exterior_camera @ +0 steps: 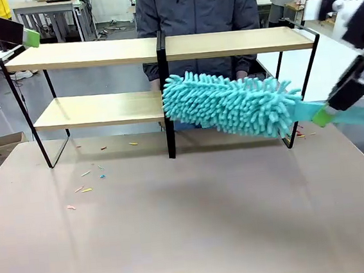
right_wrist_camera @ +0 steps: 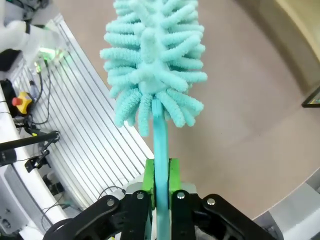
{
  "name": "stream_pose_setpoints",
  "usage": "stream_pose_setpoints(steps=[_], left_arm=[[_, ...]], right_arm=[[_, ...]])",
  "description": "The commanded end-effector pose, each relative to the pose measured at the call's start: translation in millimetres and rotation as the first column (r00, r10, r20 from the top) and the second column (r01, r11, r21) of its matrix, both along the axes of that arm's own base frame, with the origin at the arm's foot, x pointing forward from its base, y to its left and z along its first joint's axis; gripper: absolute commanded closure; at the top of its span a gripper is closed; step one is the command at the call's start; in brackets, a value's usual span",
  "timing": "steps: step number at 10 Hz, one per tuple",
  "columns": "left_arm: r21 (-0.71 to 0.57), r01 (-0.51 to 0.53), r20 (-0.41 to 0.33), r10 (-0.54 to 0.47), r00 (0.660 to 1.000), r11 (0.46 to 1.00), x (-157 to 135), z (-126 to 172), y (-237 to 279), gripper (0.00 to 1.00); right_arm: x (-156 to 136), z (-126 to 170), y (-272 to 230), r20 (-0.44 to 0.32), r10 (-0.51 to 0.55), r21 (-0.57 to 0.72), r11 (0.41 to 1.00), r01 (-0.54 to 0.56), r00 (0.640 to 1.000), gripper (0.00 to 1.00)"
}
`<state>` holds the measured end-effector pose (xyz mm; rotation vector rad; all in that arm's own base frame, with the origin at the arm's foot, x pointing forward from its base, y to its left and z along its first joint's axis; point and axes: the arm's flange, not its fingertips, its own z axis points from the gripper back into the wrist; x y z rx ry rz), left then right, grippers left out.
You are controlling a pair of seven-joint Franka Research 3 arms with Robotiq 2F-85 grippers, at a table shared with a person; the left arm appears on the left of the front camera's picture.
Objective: Clean the shelves.
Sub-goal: Clean another randomly selected level of the Shelf with the Duster.
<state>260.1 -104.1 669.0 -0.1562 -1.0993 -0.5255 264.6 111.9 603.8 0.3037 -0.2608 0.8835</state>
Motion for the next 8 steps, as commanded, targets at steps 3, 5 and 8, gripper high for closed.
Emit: stream_pose_setpoints(steps=[3,5,8], left_arm=[[0.001,0.001,-0.001,-0.001,1.000,1.000,-0.4,-2.1,1.6,0.00],[0.001,0.001,-0.001,-0.001,1.000,1.000,-0.4,-2.1,1.6,0.00],[0.001,0.001,-0.001,-0.001,1.000,1.000,-0.4,-2.1,1.6,0.00]], right_arm=[[6.8,49.1,-67.9,0.030,-0.038,0.204,0.979,0.031,0.999,0.88],[-27.2,84.3,-195.6,0.080,-0.171,0.360,0.924,0.131,0.982,0.88],[-58.9,72.8,-271.1,0.182,-0.325,0.597,0.786,0.158,0.928,0.88]])
